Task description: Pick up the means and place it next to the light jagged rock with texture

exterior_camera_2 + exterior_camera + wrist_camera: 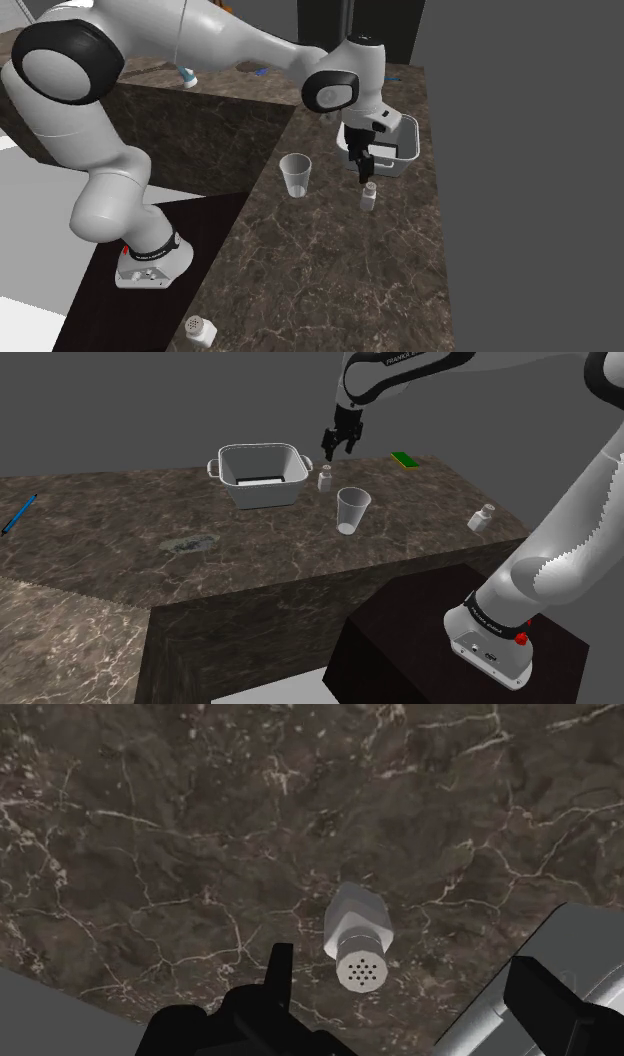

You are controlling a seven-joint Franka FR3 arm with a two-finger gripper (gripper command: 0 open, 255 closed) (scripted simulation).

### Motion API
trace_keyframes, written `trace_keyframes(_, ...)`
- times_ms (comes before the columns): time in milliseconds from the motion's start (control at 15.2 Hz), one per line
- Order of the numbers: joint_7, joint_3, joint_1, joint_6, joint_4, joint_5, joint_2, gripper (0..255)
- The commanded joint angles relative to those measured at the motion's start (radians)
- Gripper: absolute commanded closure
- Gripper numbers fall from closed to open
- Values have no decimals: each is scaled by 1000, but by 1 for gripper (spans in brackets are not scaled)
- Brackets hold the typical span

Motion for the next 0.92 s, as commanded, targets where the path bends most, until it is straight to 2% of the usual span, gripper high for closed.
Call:
trace_keyframes(0, -2, -1, 1, 14, 52, -16, 75, 0)
trace_keyframes(198, -2, -2, 4, 21, 127, -35, 167, 0)
trace_keyframes(660, 2, -6, 3, 108, 89, -42, 217, 0)
trace_keyframes(858, 2, -6, 3, 108, 89, -42, 217, 0)
